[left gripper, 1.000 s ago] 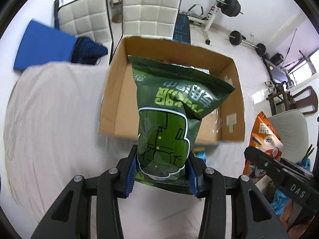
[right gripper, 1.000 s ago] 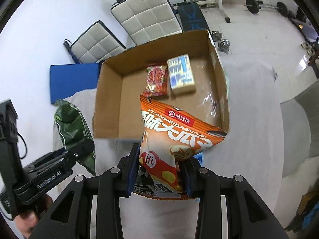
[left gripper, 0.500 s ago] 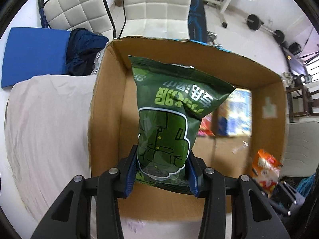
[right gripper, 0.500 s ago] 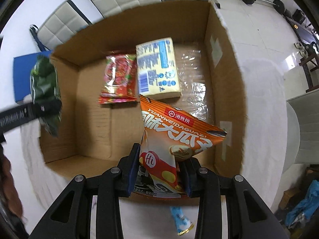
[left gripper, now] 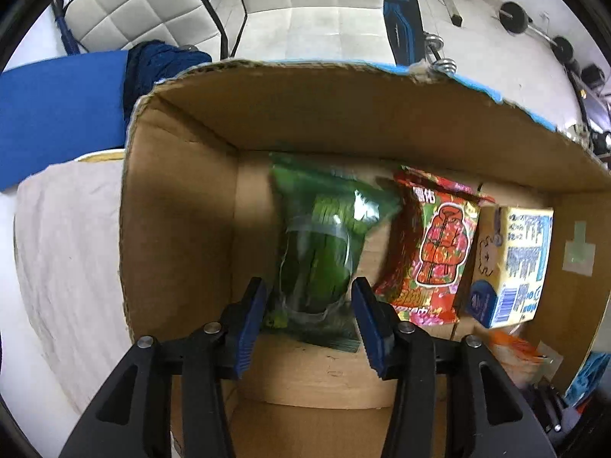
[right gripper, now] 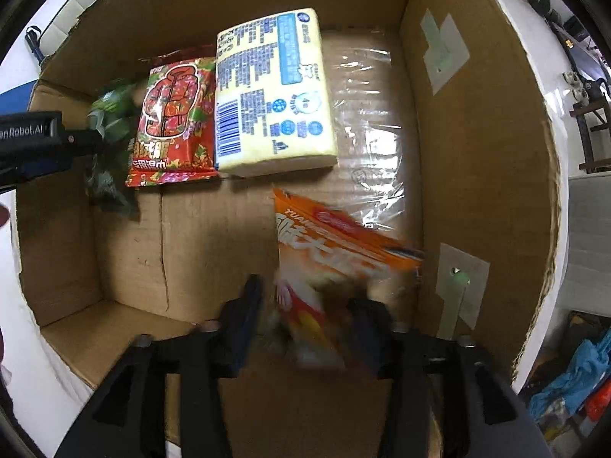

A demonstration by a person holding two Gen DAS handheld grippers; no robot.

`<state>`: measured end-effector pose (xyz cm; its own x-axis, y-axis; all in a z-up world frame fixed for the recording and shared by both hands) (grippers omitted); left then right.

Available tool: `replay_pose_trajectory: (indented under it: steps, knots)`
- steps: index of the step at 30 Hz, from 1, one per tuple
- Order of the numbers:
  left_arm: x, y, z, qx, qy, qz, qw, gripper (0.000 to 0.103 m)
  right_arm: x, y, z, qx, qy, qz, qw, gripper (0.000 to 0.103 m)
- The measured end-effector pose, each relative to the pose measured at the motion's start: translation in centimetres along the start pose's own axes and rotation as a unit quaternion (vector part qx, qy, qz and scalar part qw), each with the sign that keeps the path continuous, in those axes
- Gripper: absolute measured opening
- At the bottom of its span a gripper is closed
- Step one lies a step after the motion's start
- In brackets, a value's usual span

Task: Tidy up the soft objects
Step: 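Carry both bags into the box and open both tools to release, then grasp the lilac sock with left tool while right tool grasps the blue Nestle pouch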

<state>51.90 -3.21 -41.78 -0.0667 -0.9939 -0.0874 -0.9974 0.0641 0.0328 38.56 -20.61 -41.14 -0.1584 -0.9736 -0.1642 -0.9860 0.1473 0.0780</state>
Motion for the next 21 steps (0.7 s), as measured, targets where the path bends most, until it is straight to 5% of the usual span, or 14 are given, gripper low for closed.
replay_pose_trajectory:
  steps: [7, 10, 12, 15, 21]
  knots:
    - [-0.2, -0.1, -1.6, 0.023, 0.0, 0.0, 0.9997, 0.046, -0.6, 0.5, -1.3, 0.007, 0.002, -0.004, 1.0, 0.066]
    - [-0.2, 0.8, -3.0, 0.037, 0.002, 0.005, 0.9993, 0.053, -1.3, 1.0, -2.5, 0.015, -0.004, -0.011, 1.0, 0.08]
    - [-0.3, 1.5, -4.1, 0.051, 0.003, 0.007, 0.9987, 0.064, -1.7, 1.4, -3.8, 0.028, 0.001, -0.024, 0.999, 0.096]
    - [-0.6, 3.5, -6.3, 0.075, -0.002, 0.011, 0.9971, 0.093, -2.4, 2.0, -5.8, 0.042, 0.011, -0.041, 0.998, 0.096]
    - [-2.0, 8.9, -10.9, 0.126, 0.018, -0.006, 0.9919, 0.095, -2.5, 4.9, -10.5, 0.064, 0.011, -0.055, 0.996, 0.098]
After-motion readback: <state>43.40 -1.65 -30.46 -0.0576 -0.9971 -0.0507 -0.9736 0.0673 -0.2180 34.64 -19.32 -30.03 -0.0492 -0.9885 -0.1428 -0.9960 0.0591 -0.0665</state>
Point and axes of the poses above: each gripper's, at about its wrist camera, not at the fingertips, and z roughly the way its jaws point, x to its right, y to its underside, the point moved 7 cm from there along z, roughly the way its jaws point, and after that the axes turned 3 degrees about -y, right-handed, at the moved point
